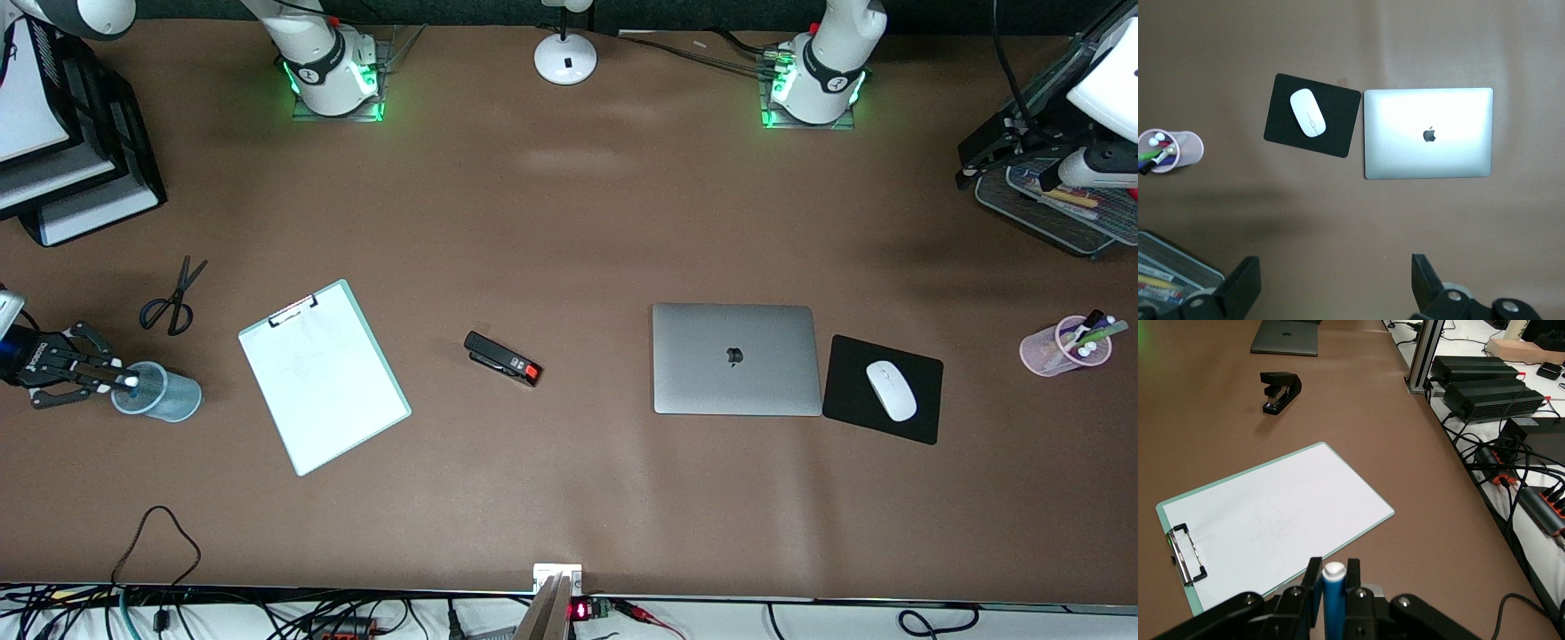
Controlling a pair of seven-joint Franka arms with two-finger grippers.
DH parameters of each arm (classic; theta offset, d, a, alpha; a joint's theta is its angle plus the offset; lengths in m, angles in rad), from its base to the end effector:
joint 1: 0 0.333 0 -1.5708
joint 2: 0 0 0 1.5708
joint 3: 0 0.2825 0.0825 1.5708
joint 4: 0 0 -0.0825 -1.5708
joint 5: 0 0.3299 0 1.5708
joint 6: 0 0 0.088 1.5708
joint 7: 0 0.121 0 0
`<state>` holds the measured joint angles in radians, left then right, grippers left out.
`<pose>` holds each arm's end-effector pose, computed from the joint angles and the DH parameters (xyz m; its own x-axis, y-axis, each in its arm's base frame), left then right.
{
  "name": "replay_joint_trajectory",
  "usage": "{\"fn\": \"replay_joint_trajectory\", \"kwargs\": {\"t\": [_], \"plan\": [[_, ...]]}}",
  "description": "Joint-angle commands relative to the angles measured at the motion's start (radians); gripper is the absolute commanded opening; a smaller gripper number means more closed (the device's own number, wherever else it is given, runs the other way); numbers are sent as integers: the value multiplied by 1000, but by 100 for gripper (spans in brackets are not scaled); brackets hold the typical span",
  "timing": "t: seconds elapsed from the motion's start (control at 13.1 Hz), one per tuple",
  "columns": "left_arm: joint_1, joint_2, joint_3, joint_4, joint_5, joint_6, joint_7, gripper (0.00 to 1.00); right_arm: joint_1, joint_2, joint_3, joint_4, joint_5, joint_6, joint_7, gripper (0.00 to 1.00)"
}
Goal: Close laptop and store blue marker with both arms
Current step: 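Lower the blue marker into the mesh cup and open the right gripper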
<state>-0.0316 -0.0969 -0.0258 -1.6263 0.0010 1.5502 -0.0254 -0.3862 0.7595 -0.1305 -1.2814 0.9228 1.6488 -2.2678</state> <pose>0.4707 -0.0275 0.5991 0.9993 -0.0319 0.0208 -0.0318 -0.9995 -0.0030 0.6092 -0.2192 0.2947 -0.0103 0.6517 0.7584 0.9863 -0.1183 0.1151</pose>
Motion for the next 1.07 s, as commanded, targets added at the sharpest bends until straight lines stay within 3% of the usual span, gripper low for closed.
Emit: {"fn": "replay_joint_trajectory", "kwargs": {"t": [0.0, 0.3, 0.99], "plan": [[28, -26, -13, -53, -3, 57, 68, 100, -29, 29, 11, 36, 22, -24, -33, 0], [68, -23, -77, -52, 2, 57, 24, 100, -40, 50, 11, 36, 24, -21, -70, 0], [82, -26, -69, -35, 1, -7, 5, 100, -56, 107, 12, 36, 25, -21, -71, 1]]}}
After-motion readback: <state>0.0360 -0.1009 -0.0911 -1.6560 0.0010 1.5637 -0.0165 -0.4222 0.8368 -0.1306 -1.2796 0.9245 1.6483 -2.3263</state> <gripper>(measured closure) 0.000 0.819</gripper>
